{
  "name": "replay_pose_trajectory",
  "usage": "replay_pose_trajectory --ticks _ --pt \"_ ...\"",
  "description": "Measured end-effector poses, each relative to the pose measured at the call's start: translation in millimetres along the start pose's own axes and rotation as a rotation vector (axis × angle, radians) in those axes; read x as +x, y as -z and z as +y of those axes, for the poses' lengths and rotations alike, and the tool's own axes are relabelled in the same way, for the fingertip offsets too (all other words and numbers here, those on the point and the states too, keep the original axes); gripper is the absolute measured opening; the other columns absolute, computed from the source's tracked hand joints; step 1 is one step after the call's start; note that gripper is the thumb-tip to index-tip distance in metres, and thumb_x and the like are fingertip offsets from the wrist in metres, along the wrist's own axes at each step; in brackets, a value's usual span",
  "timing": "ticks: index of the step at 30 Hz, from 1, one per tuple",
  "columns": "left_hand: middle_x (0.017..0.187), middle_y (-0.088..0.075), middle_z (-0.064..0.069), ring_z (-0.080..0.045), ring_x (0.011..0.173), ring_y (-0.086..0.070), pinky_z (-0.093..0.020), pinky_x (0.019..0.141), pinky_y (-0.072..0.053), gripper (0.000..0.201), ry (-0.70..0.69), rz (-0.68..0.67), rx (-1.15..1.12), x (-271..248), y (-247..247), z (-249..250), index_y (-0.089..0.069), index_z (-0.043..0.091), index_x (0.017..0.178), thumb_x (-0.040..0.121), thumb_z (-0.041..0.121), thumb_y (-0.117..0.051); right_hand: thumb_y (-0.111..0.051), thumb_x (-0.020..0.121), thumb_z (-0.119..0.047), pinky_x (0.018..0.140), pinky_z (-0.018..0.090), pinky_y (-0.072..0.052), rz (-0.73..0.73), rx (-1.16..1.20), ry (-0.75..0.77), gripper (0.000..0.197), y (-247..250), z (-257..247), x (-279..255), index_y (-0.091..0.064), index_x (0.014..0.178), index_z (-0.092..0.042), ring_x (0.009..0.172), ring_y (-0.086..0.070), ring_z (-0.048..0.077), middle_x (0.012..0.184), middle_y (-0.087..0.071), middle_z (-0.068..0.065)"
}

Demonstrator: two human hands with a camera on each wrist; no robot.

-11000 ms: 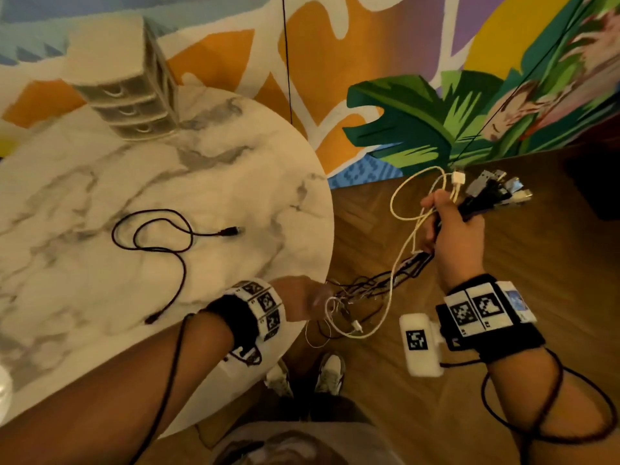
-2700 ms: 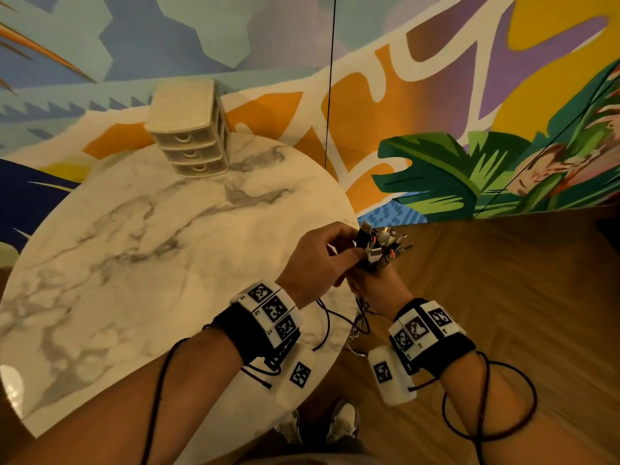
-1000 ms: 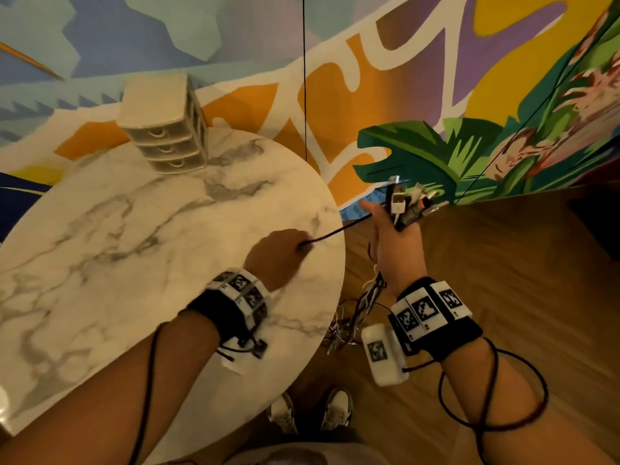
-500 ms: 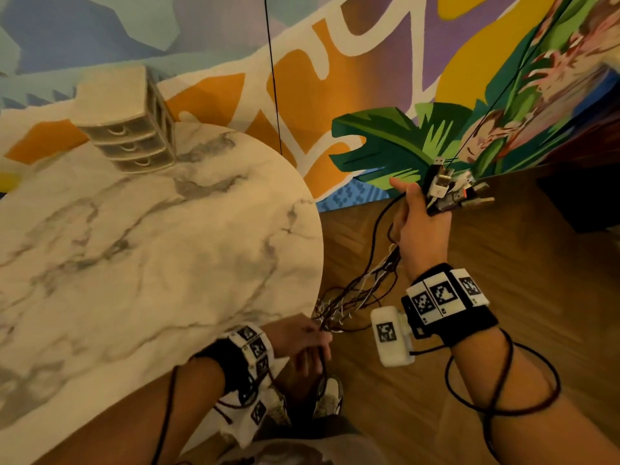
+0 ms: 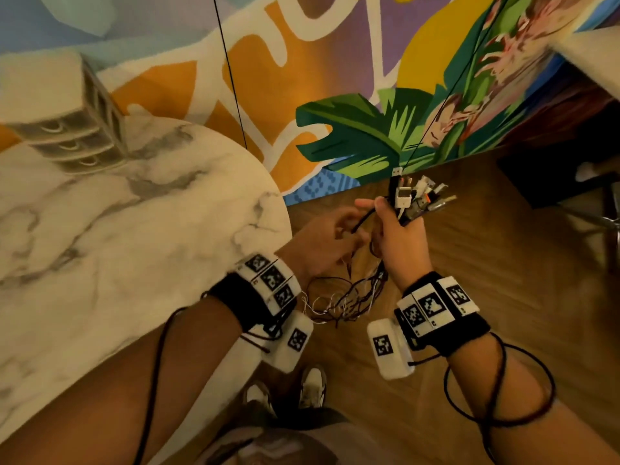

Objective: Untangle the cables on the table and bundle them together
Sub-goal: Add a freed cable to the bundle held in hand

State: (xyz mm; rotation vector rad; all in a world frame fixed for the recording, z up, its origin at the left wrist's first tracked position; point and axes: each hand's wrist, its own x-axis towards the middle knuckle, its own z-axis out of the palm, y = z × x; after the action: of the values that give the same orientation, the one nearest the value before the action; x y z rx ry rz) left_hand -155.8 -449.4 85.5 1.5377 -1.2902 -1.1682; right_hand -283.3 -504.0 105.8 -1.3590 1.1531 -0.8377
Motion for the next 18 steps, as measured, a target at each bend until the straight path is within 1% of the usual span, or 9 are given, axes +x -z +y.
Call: replay_pose_trajectory --ticks 2,4,5,7,8,10,13,16,18 --pt "0.08 -0.062 -0.01 -0.016 0.059 -0.058 -0.032 0.053 -0.05 0.014 -0.028 0.008 -0.005 8.5 -1.1 6.9 -0.061 0.014 0.104 0.095 0.021 -0.054 -0.046 0.1 -0.024 0.043 0.012 -0.029 -0.024 -0.025 0.002 0.03 4.6 -2.5 1.8 -0.071 0.096 -0.009 0.036 -0.041 -0.001 0.038 -0.047 -0.017" --pt "0.07 -0.058 -0.016 -0.021 0.055 -0.053 -0.03 0.05 -0.046 0.016 -0.002 0.1 -0.026 10.7 -1.3 -13.6 -0.064 0.011 0.091 0.095 0.021 -0.053 -0.048 0.098 -0.031 0.049 0.015 -0.027 -0.001 -0.107 0.022 0.032 11.1 0.3 4.9 -0.073 0.085 -0.015 0.039 -0.044 -0.003 0.039 -0.048 -0.02" --pt "0.071 -0.059 -0.015 -0.022 0.056 -0.054 -0.03 0.052 -0.047 0.02 0.046 0.118 -0.004 11.2 -0.6 -32.7 -0.064 0.008 0.091 0.094 0.024 -0.054 -0.049 0.097 -0.036 0.051 0.018 -0.026 0.017 -0.137 0.028 0.036 15.5 1.9 6.9 -0.074 0.077 -0.018 0.041 -0.044 -0.003 0.04 -0.048 -0.02" --pt "0.088 -0.065 -0.017 -0.029 0.069 -0.06 -0.041 0.067 -0.054 0.029 0.272 0.092 0.154 8.2 1.7 -74.8 -0.063 0.005 0.101 0.092 0.03 -0.052 -0.051 0.094 -0.042 0.049 0.022 -0.025 0.049 -0.149 0.018 0.045 24.5 5.1 11.0 -0.071 0.06 -0.022 0.043 -0.038 0.001 0.043 -0.048 -0.015" --pt "0.101 -0.065 -0.018 -0.033 0.081 -0.063 -0.044 0.076 -0.054 0.032 0.403 0.019 0.312 3.7 2.0 -92.7 -0.061 0.005 0.108 0.092 0.03 -0.05 -0.052 0.094 -0.043 0.046 0.023 -0.026 0.069 -0.141 0.011 0.048 28.0 6.0 12.9 -0.069 0.055 -0.022 0.041 -0.035 0.004 0.045 -0.046 -0.01" --pt "0.12 -0.059 -0.016 -0.032 0.1 -0.061 -0.04 0.087 -0.051 0.034 0.511 -0.131 0.583 -3.6 -2.1 -110.7 -0.054 0.006 0.121 0.094 0.027 -0.05 -0.052 0.094 -0.043 0.042 0.022 -0.026 0.1 -0.116 -0.001 0.051 32.1 2.4 13.9 -0.064 0.05 -0.019 0.036 -0.031 0.009 0.043 -0.039 -0.001" --pt "0.132 -0.05 -0.01 -0.023 0.115 -0.053 -0.034 0.097 -0.044 0.045 0.38 -0.102 0.571 0.7 -11.2 -87.6 -0.046 0.01 0.133 0.092 0.027 -0.054 -0.05 0.095 -0.04 0.041 0.023 -0.025 0.107 0.007 -0.028 0.05 32.4 -1.7 14.3 -0.053 0.051 -0.019 0.035 -0.03 0.013 0.043 -0.034 0.0" --pt "0.119 -0.055 -0.008 -0.019 0.106 -0.056 -0.031 0.09 -0.048 0.038 -0.003 -0.043 0.292 12.0 -17.7 -30.5 -0.055 0.013 0.123 0.089 0.028 -0.061 -0.047 0.098 -0.029 0.045 0.026 -0.03 0.086 0.109 -0.022 0.045 25.6 -9.5 13.0 -0.04 0.056 -0.016 0.041 -0.035 0.015 0.048 -0.035 0.002" --pt "0.112 -0.059 -0.004 -0.018 0.103 -0.058 -0.034 0.091 -0.049 0.032 -0.111 -0.121 0.086 18.6 -22.2 7.2 -0.059 0.019 0.114 0.083 0.029 -0.065 -0.047 0.098 -0.02 0.052 0.026 -0.036 0.039 0.139 0.02 0.042 20.6 -16.9 13.2 -0.035 0.058 -0.016 0.048 -0.038 0.013 0.054 -0.036 0.003"
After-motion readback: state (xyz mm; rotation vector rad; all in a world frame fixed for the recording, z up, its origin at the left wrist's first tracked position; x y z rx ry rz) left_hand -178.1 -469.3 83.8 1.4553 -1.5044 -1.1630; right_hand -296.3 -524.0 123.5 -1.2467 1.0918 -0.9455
